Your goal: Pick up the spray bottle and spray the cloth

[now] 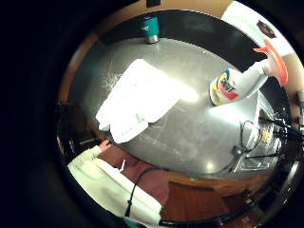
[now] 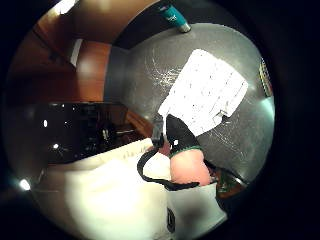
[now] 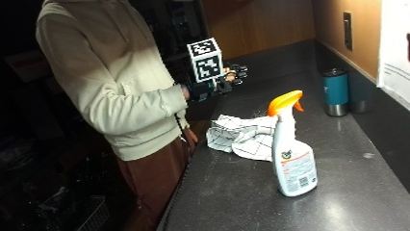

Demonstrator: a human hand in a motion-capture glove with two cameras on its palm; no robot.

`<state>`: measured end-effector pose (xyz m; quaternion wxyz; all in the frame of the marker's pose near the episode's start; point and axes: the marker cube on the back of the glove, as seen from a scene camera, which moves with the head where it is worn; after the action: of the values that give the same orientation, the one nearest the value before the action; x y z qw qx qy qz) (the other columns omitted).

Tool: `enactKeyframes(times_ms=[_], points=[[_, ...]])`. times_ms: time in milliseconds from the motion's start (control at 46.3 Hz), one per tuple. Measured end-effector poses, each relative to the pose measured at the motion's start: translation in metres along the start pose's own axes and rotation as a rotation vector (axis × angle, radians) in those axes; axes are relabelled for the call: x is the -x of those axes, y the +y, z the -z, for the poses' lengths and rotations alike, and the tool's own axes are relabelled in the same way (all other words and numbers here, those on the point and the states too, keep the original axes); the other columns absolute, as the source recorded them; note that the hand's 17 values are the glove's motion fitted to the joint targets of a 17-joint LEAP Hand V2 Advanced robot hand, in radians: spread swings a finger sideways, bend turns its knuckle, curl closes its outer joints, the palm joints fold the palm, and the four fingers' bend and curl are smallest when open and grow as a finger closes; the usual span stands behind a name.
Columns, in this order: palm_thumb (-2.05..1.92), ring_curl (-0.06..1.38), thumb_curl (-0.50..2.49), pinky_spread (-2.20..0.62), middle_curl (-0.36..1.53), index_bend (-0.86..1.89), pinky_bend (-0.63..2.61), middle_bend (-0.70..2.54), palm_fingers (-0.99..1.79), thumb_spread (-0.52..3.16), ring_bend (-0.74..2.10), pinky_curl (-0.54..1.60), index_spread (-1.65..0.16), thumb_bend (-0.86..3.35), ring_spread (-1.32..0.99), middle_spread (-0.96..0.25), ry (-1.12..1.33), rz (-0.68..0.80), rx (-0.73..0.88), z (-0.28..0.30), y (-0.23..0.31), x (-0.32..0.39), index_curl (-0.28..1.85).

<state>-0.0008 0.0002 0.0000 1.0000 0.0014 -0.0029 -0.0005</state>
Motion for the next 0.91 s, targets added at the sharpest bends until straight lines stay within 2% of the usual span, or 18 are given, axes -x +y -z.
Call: enactKeyframes(times_ms=[151,302,475,907], points=[[0.50,0.04,0.18,0.13,0.09,0.30,0.27,0.19,0.06,0.72,0.17,0.11,-0.35,0.26,-0.01,-0.06,-0.022,0.027,-0.062,0.004,0.004,-0.001,0.15],[0.55,0.06,0.24,0.16,0.15,0.29,0.28,0.20,0.08,0.88,0.18,0.16,-0.41,0.22,-0.01,-0.08,-0.036,0.026,-0.112,0.010,0.011,-0.010,0.20],[0.57,0.09,0.29,0.17,0.19,0.25,0.28,0.19,0.07,0.97,0.19,0.20,-0.43,0.15,-0.02,-0.09,-0.073,-0.005,-0.185,0.013,0.025,-0.026,0.23],[0.64,0.17,0.38,0.16,0.24,0.14,0.34,0.18,0.02,1.03,0.25,0.29,-0.41,0.02,-0.03,-0.10,-0.220,-0.197,-0.412,0.028,0.063,-0.104,0.25]])
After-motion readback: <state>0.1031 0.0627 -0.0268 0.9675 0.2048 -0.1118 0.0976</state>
